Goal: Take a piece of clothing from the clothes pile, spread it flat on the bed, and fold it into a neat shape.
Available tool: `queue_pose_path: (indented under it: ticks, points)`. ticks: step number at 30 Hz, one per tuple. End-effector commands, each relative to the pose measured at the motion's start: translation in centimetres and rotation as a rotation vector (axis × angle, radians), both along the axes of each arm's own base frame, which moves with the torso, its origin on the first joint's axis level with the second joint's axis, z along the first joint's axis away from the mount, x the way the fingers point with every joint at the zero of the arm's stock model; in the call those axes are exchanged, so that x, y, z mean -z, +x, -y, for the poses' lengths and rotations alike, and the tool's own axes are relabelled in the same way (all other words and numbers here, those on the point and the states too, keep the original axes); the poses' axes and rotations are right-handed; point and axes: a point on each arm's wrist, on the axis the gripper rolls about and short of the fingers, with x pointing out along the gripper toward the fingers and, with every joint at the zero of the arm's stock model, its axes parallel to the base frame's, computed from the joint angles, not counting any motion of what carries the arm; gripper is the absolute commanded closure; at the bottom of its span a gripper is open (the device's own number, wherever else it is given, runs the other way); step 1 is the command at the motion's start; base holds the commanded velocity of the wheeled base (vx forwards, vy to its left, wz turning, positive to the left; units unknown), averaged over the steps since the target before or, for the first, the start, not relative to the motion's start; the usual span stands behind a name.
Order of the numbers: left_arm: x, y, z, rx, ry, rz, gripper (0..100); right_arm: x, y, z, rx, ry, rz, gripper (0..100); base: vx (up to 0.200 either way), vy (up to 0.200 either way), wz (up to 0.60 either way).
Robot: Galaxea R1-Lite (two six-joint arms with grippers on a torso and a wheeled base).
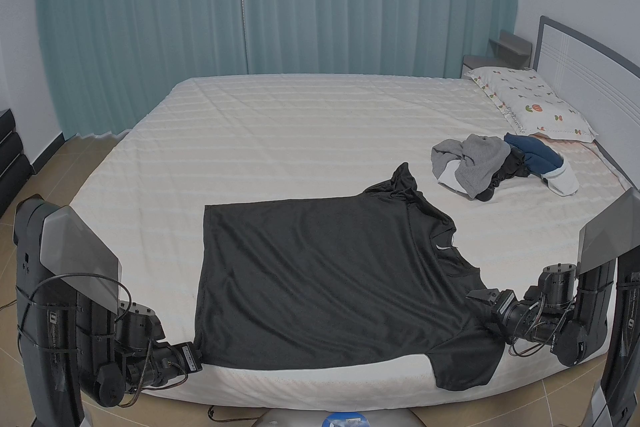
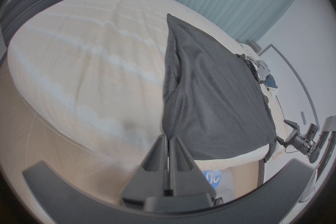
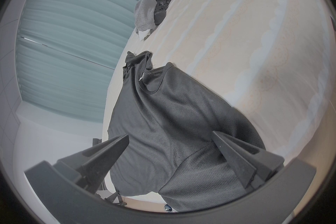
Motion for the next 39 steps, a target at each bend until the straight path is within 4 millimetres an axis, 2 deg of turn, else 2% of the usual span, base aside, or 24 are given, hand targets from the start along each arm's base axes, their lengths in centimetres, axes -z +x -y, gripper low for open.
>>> queue_pose_path:
  ticks: [1, 10, 18, 25, 31, 39]
  points:
    - [0.1, -0.4, -0.2, -0.030, 0.035, -0.016, 100, -0.1, 0.1, 0.0, -0.001, 0.001, 0.009, 0, 0.000, 0.000, 0.00]
    - [0.3, -0.9, -0.4, -0.072, 0.122, -0.051, 100, -0.1, 0.1, 0.0, -0.001, 0.001, 0.009, 0, 0.000, 0.000, 0.00]
    - [-0.7, -1.9, -0.1, -0.036, 0.150, -0.113, 100, -0.1, 0.1, 0.0, 0.002, -0.009, 0.011, 0, 0.000, 0.000, 0.00]
    - [-0.5, -1.9, -0.1, -0.034, 0.150, -0.113, 100, -1.3, -0.1, -0.2, -0.014, -0.039, 0.063, 0, 0.000, 0.000, 0.00]
    - [-0.5, -1.9, -0.2, -0.024, 0.161, -0.120, 100, -1.5, -0.6, 0.4, -0.011, -0.207, 0.098, 0, 0.000, 0.000, 0.00]
    - [-0.5, -1.9, -0.2, -0.028, 0.160, -0.121, 100, -0.8, -2.1, 0.5, -0.082, -0.317, 0.051, 0, 0.000, 0.000, 0.00]
